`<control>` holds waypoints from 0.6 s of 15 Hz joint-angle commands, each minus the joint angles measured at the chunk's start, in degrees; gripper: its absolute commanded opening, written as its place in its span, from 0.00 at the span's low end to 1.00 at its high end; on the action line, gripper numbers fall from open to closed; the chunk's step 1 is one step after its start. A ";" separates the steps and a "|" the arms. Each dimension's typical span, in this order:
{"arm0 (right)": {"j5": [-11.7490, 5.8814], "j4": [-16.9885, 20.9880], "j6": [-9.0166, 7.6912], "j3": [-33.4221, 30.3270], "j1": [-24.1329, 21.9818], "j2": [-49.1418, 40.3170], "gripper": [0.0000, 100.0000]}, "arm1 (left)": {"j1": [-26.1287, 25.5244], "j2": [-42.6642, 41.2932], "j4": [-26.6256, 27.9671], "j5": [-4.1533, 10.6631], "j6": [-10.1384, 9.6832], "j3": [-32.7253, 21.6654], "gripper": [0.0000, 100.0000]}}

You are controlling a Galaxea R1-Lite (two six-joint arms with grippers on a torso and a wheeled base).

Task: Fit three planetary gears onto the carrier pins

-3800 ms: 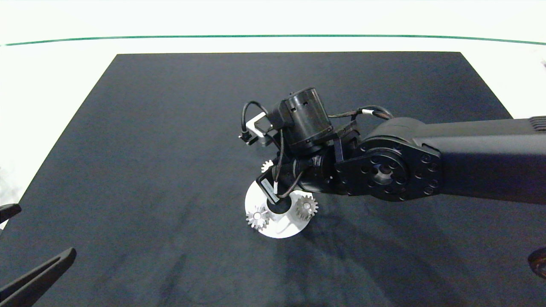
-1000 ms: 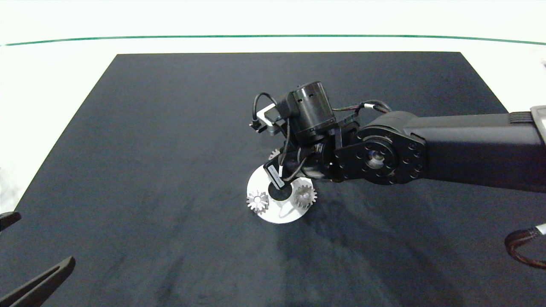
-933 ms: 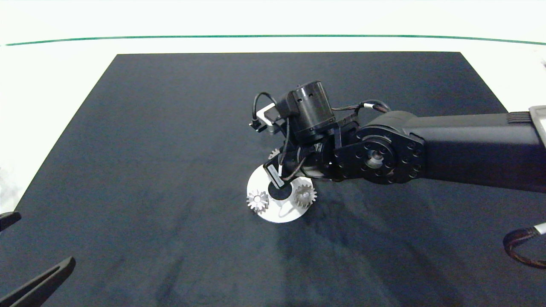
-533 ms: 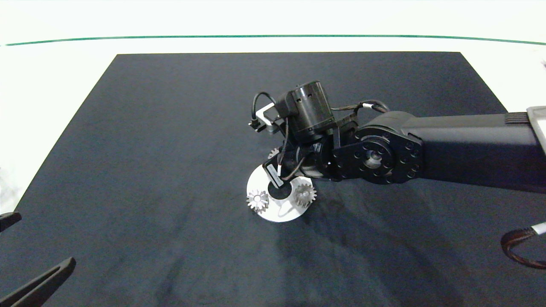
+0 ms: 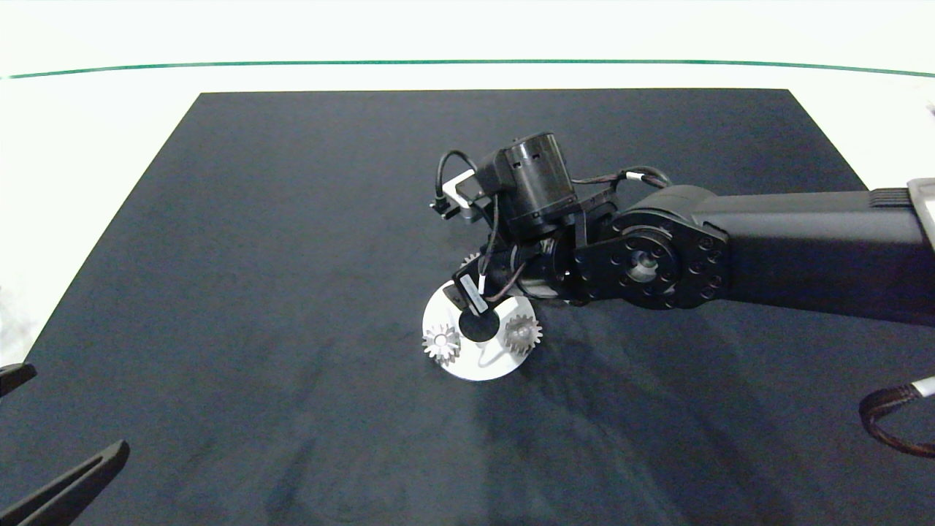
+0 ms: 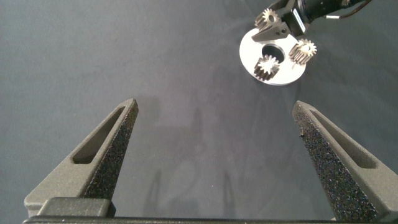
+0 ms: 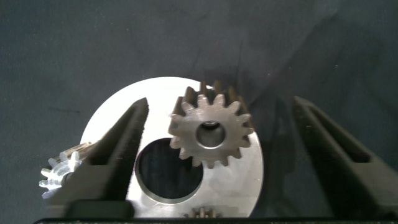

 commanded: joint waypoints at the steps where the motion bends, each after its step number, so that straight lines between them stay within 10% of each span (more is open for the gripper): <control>1: -0.09 0.09 -0.09 -0.51 0.19 -0.81 1.00 | -0.01 0.11 -0.03 0.11 0.02 -0.01 1.00; 9: 0.44 2.55 -0.09 -0.51 1.60 -6.87 1.00 | 0.08 0.19 -0.03 0.11 -0.07 -0.01 1.00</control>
